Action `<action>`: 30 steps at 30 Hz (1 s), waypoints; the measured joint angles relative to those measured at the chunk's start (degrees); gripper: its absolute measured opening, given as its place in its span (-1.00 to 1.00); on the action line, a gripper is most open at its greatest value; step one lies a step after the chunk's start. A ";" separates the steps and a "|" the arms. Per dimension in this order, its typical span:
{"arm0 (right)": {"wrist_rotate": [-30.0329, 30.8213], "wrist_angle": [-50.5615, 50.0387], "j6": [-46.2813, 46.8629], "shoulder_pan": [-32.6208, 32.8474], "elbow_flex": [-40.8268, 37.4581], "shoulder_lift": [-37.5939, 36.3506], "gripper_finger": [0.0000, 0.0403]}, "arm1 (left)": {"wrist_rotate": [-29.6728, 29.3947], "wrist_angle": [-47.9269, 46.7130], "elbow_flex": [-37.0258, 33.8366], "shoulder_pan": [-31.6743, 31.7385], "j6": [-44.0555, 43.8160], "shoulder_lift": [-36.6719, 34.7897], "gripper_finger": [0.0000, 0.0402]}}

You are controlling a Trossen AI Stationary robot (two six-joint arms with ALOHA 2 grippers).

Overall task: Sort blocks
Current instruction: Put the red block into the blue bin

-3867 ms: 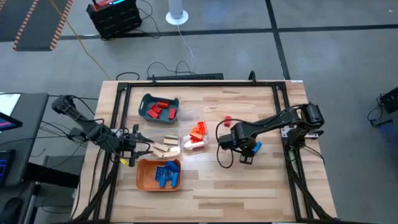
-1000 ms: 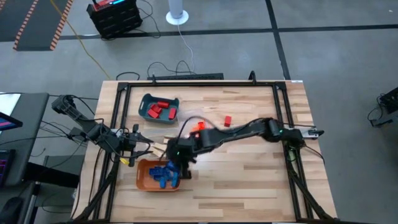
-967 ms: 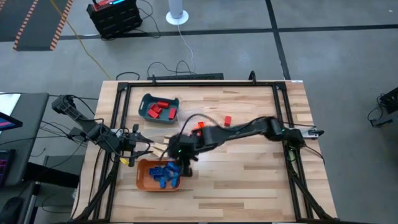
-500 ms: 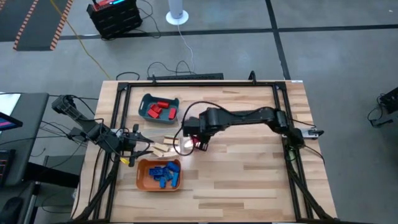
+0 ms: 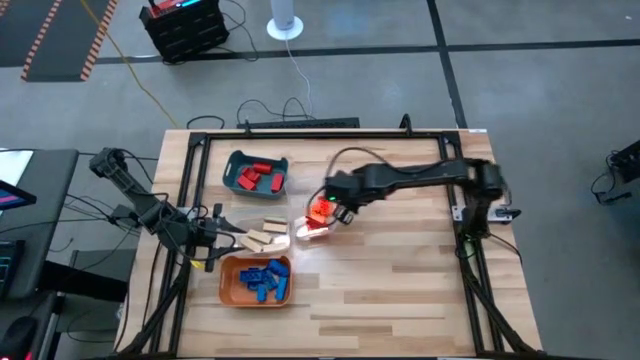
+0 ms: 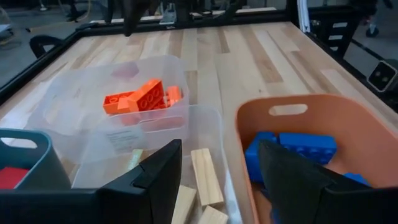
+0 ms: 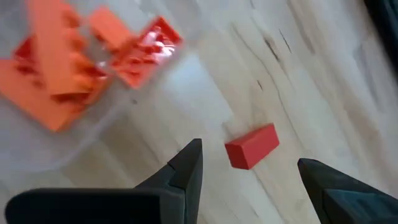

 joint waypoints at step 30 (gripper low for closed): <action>29.35 40.30 40.61 8.37 -37.40 -0.77 0.10 | -2.25 0.22 -0.04 -0.98 -0.02 0.05 0.01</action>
